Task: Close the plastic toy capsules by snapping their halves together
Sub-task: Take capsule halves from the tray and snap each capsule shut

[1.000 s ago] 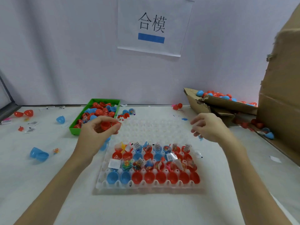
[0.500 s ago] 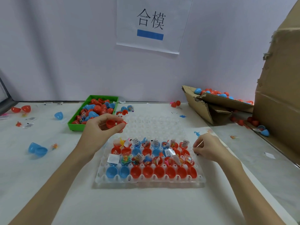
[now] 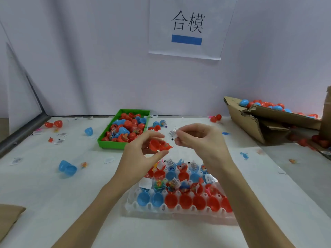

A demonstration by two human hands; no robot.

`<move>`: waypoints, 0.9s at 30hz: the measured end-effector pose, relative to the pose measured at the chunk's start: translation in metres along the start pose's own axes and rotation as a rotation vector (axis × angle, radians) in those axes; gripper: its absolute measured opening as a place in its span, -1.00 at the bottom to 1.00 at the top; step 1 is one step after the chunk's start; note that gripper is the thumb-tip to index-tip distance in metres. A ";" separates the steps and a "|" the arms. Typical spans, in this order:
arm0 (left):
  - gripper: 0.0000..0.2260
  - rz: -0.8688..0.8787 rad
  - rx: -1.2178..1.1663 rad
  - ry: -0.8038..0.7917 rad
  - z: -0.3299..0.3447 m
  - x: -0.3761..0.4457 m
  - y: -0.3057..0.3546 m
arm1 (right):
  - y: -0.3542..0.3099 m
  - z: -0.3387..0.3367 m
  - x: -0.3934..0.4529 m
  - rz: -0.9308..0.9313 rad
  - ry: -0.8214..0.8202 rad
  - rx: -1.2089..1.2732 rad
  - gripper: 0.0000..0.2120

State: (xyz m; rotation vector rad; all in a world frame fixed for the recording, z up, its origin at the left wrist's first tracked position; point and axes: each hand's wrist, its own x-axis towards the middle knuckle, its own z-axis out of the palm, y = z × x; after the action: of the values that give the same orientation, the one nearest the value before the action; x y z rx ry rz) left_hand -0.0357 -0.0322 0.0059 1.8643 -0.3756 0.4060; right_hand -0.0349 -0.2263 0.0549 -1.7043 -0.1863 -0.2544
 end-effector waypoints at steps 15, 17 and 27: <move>-0.65 0.063 -0.013 -0.045 0.006 -0.004 0.007 | 0.018 0.007 -0.012 -0.335 -0.024 -0.495 -0.92; -0.66 0.074 -0.020 -0.060 0.007 -0.004 0.007 | 0.019 0.006 -0.013 -0.331 -0.022 -0.508 -0.91; -0.57 0.088 -0.040 -0.050 0.008 -0.004 0.009 | 0.013 0.004 -0.015 -0.393 0.169 -0.428 -0.91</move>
State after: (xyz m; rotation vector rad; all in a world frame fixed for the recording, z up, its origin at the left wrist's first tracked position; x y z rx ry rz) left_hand -0.0423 -0.0421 0.0091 1.8264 -0.4971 0.4093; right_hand -0.0454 -0.2244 0.0377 -2.0481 -0.3610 -0.7727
